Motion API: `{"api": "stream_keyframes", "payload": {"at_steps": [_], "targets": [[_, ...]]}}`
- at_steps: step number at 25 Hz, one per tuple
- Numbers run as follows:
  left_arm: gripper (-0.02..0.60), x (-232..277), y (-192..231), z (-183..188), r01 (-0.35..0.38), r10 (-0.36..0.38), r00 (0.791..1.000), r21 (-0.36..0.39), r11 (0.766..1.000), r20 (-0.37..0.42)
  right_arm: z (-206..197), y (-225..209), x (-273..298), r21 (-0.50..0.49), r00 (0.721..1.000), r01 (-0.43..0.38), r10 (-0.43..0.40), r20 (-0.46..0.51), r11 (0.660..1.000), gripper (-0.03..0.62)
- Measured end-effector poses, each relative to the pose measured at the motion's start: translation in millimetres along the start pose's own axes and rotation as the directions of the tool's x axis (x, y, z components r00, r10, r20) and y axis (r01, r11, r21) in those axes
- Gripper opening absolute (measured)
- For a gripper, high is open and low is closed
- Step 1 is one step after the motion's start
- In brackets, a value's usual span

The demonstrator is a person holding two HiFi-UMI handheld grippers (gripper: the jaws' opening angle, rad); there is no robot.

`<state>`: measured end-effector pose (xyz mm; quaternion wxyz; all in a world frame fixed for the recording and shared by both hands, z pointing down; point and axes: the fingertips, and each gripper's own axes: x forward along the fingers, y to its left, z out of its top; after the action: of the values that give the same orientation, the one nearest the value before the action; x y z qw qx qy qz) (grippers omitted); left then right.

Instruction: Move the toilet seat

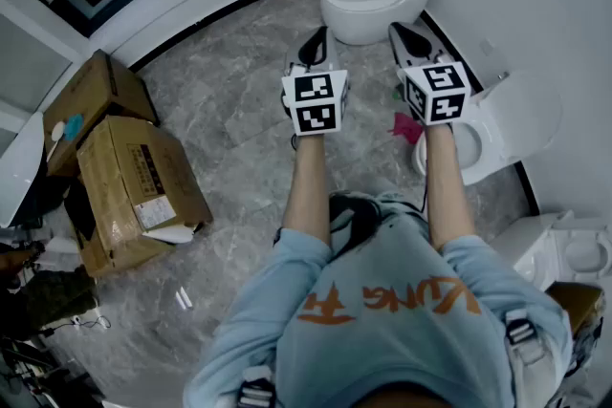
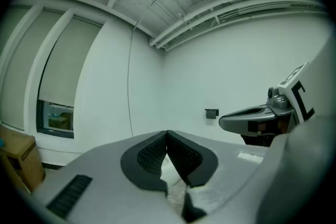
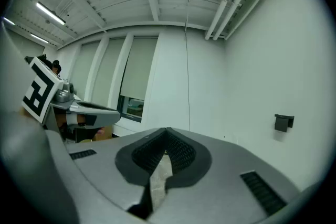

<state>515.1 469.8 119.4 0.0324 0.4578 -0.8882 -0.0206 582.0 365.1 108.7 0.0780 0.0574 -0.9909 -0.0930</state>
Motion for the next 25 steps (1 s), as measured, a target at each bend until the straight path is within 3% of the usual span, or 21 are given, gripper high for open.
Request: {"api": "stream_keyframes", "payload": {"at_steps": [4,12,20,25], "targets": [[-0.006,4.2,8.6,1.0,0.001,-0.001,1.0,-0.01,1.0,0.007,6.8,2.7,7.4,-0.017,1.0,0.004,-0.003,0.018,1.0,-0.002],[-0.006,17.8,40.3,5.3,-0.037,0.038,0.999,-0.048,0.998,0.021,18.3,-31.6,22.4,0.017,0.997,0.069,-0.07,0.019,0.997,0.0],[-0.006,48.9,82.3,18.2,-0.067,0.07,0.996,-0.045,0.997,0.056,38.5,-34.1,83.5,-0.016,0.999,0.005,-0.004,0.053,1.0,0.0],[-0.006,96.4,114.0,14.4,-0.061,0.064,0.996,-0.062,0.996,0.058,20.6,-47.6,150.1,0.014,0.999,-0.026,0.026,0.036,1.0,0.0]]}}
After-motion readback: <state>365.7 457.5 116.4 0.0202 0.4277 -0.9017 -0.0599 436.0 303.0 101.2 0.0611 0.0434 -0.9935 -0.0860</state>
